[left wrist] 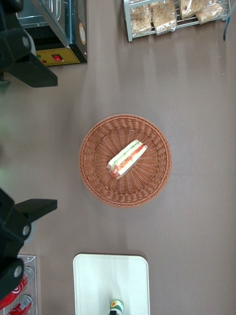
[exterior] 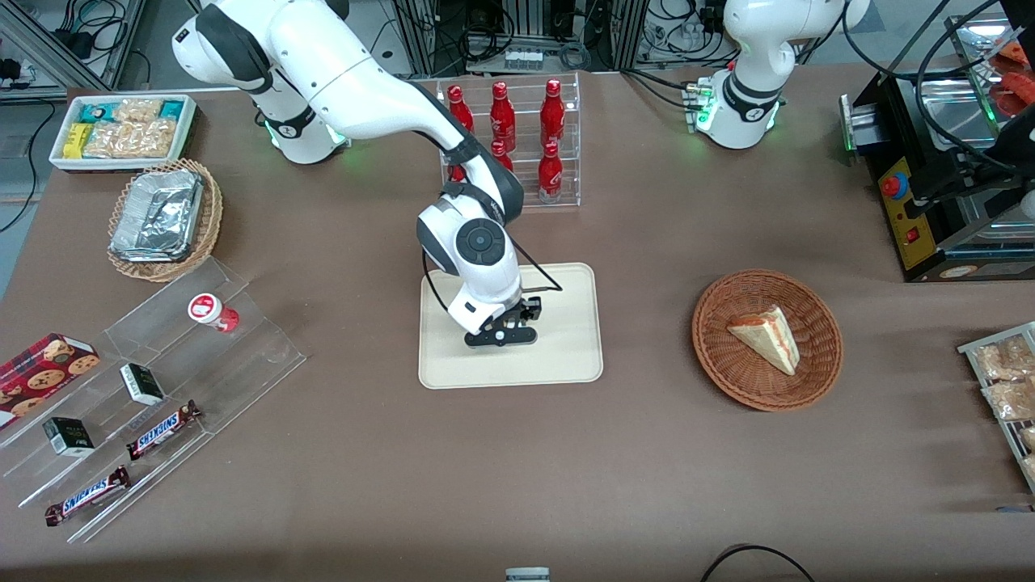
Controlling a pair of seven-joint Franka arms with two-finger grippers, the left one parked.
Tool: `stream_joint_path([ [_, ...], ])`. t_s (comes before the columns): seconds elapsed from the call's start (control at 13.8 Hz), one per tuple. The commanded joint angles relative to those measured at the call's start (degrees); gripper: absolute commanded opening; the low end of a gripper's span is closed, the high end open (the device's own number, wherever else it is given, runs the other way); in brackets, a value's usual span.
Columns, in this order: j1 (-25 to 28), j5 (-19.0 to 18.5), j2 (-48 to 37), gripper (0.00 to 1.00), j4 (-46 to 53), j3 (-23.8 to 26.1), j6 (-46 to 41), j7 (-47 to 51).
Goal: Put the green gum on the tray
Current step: 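Lower the gum bottle onto the tray center and open the right gripper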
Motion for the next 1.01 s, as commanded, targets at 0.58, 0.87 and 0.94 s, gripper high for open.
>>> stream_joint_path([
  [0.58, 0.5, -0.7, 0.9, 1.00, 1.5, -0.6, 0.2, 0.7],
  [0.87, 0.3, -0.7, -0.8, 1.00, 1.4, -0.6, -0.9, 0.3],
  [0.94, 0.2, -0.7, -2.1, 1.00, 1.3, -0.6, -2.9, 0.1],
])
